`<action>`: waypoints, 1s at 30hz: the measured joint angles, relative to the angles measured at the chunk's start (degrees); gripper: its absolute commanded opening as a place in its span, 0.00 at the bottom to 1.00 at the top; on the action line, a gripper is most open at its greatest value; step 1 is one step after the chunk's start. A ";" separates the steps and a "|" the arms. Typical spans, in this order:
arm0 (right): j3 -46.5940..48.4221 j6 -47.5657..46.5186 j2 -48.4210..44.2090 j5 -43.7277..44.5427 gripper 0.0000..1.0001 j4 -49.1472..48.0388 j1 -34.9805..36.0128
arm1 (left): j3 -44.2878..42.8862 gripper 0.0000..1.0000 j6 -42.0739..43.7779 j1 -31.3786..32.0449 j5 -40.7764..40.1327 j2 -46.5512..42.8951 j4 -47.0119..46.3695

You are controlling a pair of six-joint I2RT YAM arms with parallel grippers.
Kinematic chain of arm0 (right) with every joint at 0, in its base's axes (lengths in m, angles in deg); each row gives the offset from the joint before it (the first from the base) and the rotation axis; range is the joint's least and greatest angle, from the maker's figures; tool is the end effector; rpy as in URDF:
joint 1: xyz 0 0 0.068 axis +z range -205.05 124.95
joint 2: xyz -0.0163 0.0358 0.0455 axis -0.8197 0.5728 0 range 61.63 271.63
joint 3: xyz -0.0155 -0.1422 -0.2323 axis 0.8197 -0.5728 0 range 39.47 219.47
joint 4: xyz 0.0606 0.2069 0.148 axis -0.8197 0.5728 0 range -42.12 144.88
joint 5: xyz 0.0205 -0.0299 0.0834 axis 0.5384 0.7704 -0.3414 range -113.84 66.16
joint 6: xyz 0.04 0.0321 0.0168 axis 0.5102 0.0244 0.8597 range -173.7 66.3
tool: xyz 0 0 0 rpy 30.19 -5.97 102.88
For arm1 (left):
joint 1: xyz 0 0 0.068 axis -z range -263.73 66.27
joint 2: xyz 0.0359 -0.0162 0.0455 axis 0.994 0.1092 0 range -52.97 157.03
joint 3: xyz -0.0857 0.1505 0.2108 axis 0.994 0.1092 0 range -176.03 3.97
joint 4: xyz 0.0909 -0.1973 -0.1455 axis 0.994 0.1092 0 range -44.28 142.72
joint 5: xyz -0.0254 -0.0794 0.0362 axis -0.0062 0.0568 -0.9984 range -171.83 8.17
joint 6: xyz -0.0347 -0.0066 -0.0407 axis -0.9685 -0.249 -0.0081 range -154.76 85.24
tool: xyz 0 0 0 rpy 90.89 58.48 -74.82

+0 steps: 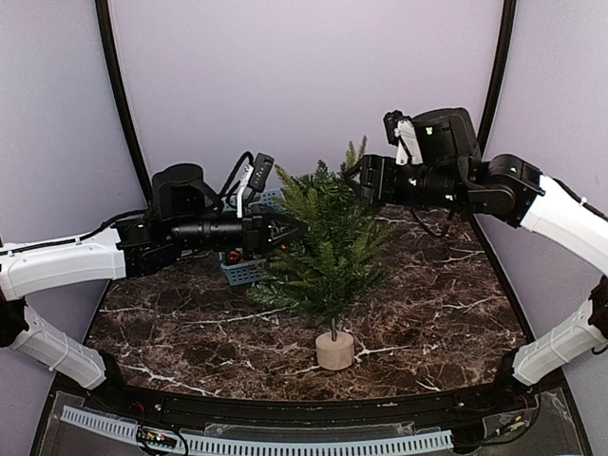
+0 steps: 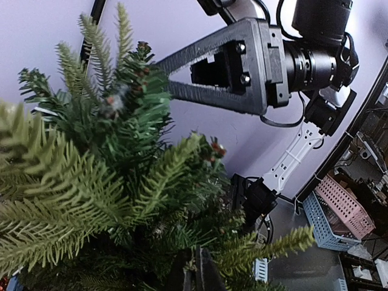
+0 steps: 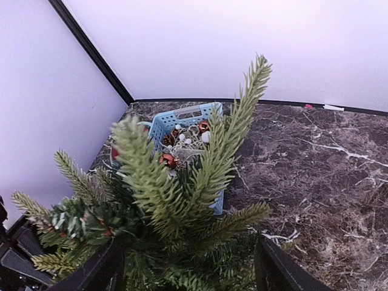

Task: Decorate the small christmas tree
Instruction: Place the Christmas tree at the center of the board.

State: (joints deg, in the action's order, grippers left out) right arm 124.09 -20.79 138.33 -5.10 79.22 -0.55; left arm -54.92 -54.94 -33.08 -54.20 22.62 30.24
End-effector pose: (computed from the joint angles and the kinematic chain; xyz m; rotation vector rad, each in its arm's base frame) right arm 0.1792 0.2316 0.4207 -0.1625 2.0125 0.6711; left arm 0.1850 -0.2515 0.3541 0.8477 1.5435 -1.3145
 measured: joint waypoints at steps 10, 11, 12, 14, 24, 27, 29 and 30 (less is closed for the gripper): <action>0.76 0.50 -2.91 -5.14 0.80 -1.05 -3.89 | 0.00 0.00 0.52 0.74 0.02 -0.07 1.03; 0.76 0.63 -3.39 -5.53 0.79 -1.25 -4.74 | 0.00 0.00 0.52 0.81 0.09 -0.07 1.09; 0.81 0.70 -3.74 -5.77 0.78 -1.42 -5.60 | 0.00 0.00 0.52 0.92 0.24 -0.07 1.22; 1.22 0.92 -3.89 -6.62 0.77 -1.49 -7.34 | 0.00 0.00 0.52 1.14 0.52 -0.07 1.44; 4.59 2.12 1.79 -12.46 0.57 -1.53 -11.19 | 0.00 0.00 0.55 1.77 1.51 -0.09 1.62; 4.63 2.47 3.80 -14.21 0.51 -1.81 -12.35 | 0.00 0.00 0.57 1.92 1.62 -0.09 1.70; 4.63 2.47 4.87 -15.28 0.50 -1.97 -12.74 | 0.00 0.00 0.68 2.05 1.73 -0.09 1.88; 4.63 2.58 5.38 -15.87 0.49 -2.21 -12.96 | 0.00 0.00 0.72 2.10 1.73 -0.09 1.92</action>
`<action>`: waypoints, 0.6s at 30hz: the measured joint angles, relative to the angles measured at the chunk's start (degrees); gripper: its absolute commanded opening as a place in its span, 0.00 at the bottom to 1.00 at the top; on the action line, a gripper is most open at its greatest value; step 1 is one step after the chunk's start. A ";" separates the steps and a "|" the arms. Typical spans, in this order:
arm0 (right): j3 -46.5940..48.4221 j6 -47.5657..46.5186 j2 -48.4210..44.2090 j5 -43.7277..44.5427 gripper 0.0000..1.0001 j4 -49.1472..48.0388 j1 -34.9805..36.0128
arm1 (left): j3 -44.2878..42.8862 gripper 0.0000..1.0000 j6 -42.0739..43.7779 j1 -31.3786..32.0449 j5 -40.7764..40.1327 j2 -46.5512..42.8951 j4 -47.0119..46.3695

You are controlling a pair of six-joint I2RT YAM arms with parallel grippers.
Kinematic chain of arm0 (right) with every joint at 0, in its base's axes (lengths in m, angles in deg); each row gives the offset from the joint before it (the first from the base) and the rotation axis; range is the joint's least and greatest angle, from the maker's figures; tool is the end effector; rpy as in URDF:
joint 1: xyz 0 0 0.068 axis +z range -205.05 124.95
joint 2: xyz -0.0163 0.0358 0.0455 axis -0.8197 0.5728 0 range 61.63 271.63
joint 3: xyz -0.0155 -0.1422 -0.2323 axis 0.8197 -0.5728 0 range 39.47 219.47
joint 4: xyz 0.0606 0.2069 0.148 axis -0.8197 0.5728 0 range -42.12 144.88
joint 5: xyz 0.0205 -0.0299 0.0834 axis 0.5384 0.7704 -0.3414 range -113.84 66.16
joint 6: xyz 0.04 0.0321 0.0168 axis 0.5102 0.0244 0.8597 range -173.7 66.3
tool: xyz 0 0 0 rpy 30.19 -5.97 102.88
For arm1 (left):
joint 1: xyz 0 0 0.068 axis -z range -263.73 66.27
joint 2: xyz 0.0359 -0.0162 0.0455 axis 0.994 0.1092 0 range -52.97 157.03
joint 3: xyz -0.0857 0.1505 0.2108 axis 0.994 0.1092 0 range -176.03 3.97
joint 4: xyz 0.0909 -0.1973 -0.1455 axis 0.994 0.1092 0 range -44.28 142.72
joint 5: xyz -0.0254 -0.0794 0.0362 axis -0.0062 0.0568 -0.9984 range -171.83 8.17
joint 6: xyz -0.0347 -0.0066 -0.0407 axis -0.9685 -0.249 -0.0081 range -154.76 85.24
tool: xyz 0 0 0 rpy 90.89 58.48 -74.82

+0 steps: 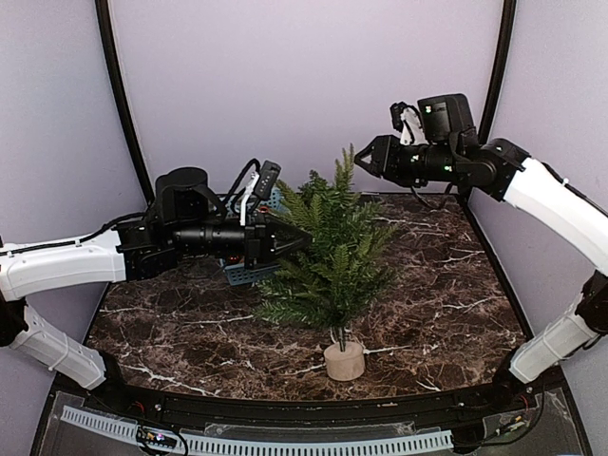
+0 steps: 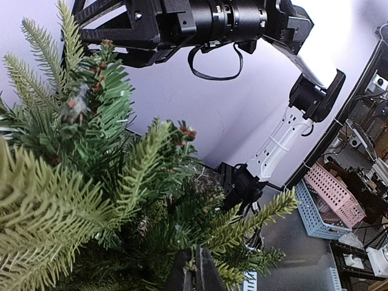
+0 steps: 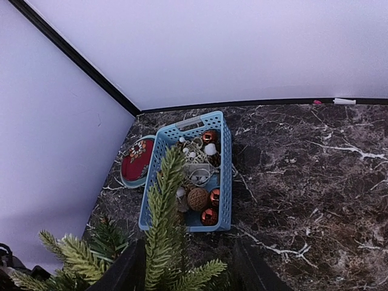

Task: Decorate the small christmas tree
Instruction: Place the Christmas tree at the center of the board.

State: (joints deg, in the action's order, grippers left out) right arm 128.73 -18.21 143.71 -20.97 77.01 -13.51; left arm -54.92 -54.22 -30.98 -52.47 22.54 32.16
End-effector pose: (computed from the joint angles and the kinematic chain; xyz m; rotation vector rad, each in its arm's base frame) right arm 0.2413 0.2115 0.4241 -0.0736 2.0471 0.8207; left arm 0.1743 -0.2579 0.3510 0.9189 1.5540 -1.3497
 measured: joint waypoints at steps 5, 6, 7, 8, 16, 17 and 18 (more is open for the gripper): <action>0.00 0.11 1.68 -3.54 0.50 -1.73 -0.09 | 0.00 0.00 0.42 0.22 0.07 0.02 0.04; 0.00 0.15 1.86 -4.15 0.50 -2.19 -0.11 | 0.00 0.00 0.46 0.26 0.07 0.00 0.07; 0.00 0.13 1.99 -4.76 0.50 -2.62 -0.15 | 0.00 0.00 0.48 0.31 0.07 0.02 0.09; 0.00 0.15 2.10 -5.16 0.47 -2.97 -0.17 | 0.00 0.00 0.63 0.35 0.09 0.02 0.11; 0.98 0.50 4.20 -7.61 0.06 -4.92 -0.37 | -0.24 0.00 1.05 0.74 0.04 0.02 0.42; 1.07 0.59 4.48 -7.65 0.01 -5.18 -0.37 | -0.24 0.00 1.11 0.79 0.02 0.02 0.44; 1.11 0.31 4.61 -7.65 0.00 -5.27 -0.39 | -0.24 0.00 1.22 0.83 -0.15 0.02 0.48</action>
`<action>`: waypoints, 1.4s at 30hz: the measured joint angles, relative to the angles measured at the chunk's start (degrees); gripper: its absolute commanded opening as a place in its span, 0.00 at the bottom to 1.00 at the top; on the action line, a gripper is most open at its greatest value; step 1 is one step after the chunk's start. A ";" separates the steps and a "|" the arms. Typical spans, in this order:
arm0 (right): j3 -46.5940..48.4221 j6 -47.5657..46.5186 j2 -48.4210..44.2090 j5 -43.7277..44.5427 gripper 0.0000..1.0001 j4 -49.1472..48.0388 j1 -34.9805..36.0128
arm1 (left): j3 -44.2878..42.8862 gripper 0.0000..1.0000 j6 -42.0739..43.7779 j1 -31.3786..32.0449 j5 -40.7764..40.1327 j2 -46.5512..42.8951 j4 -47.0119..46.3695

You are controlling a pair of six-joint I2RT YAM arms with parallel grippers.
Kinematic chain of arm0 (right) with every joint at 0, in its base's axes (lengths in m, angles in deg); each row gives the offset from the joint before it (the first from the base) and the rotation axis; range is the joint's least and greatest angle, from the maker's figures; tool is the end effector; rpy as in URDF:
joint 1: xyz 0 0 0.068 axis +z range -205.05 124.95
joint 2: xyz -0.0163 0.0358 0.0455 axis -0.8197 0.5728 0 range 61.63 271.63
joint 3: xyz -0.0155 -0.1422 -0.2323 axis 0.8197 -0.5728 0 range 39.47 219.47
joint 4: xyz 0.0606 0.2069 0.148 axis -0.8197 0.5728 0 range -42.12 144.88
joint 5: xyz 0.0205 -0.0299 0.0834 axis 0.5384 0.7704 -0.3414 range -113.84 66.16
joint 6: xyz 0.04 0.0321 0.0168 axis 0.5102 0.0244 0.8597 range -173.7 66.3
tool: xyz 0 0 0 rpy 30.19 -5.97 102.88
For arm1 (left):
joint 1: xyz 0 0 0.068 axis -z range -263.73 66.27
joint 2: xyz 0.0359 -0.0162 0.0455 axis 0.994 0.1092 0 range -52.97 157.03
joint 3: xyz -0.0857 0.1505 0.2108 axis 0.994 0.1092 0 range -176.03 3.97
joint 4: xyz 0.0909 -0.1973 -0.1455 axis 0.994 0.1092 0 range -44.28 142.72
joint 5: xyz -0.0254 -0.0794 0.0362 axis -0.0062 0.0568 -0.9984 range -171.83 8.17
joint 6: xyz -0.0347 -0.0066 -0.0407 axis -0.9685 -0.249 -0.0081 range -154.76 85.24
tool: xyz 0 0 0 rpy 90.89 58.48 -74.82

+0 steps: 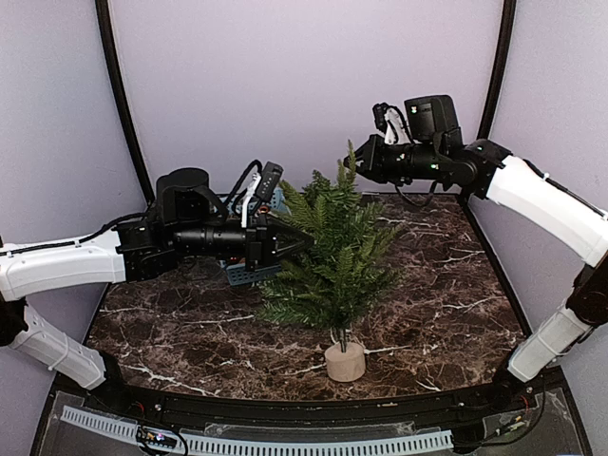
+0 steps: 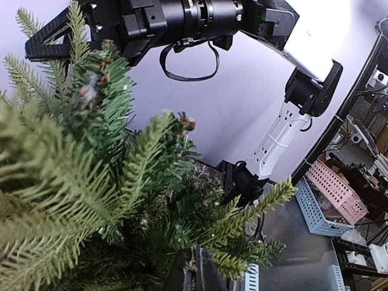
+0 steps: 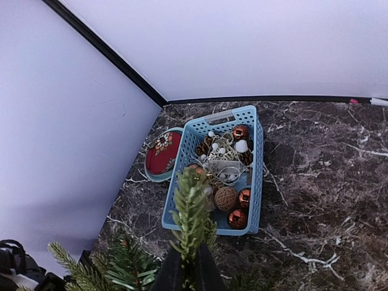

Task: Decorate the small christmas tree
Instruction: Place the Christmas tree at the center of the board.

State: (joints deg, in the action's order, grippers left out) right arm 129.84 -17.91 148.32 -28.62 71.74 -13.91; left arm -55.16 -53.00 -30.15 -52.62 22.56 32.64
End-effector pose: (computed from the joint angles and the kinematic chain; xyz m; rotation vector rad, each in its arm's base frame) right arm 0.2603 0.2314 0.4148 -0.1553 2.0427 0.9556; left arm 0.1707 -0.2605 0.3515 0.9444 1.5417 -1.3424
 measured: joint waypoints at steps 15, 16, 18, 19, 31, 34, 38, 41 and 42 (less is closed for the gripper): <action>2.38 -2.95 -7.34 3.39 0.00 -2.47 -1.07 | -11.37 0.00 5.42 0.33 -18.64 4.15 7.58; 2.36 -3.76 -8.02 3.52 0.00 -3.74 -1.09 | -12.70 0.00 6.34 0.33 -19.74 5.05 7.58; 1.77 -4.96 -8.98 3.61 0.00 -6.47 -1.11 | -14.38 0.00 8.31 0.33 -22.03 6.43 7.30; 0.90 -5.62 -9.55 3.76 0.00 -8.20 -1.14 | -15.02 0.00 9.42 0.33 -23.30 7.17 7.02; -12.31 -11.10 -12.26 10.80 0.00 -20.06 -1.53 | -15.96 0.00 16.39 -1.70 -28.50 16.00 2.32; -14.69 -11.28 -14.73 12.85 0.00 -20.41 -1.62 | -16.48 0.00 16.74 -1.99 -28.22 16.68 2.23; -16.11 -11.30 -16.33 13.88 0.00 -20.48 -1.62 | -16.57 0.00 16.90 -1.92 -27.19 16.76 1.99; -17.25 -11.30 -17.20 13.90 0.00 -21.09 -1.62 | -16.57 0.00 17.44 -1.95 -26.49 16.90 2.01; -17.49 -11.28 -17.38 13.90 0.00 -21.20 -1.62 | -16.57 0.00 17.68 -1.95 -26.40 16.94 1.99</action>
State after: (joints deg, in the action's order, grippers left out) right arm 112.36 -29.18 130.95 -14.72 50.54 -15.52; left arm -71.73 -35.32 -32.10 -79.03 39.50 34.63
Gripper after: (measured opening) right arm 0.025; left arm 0.007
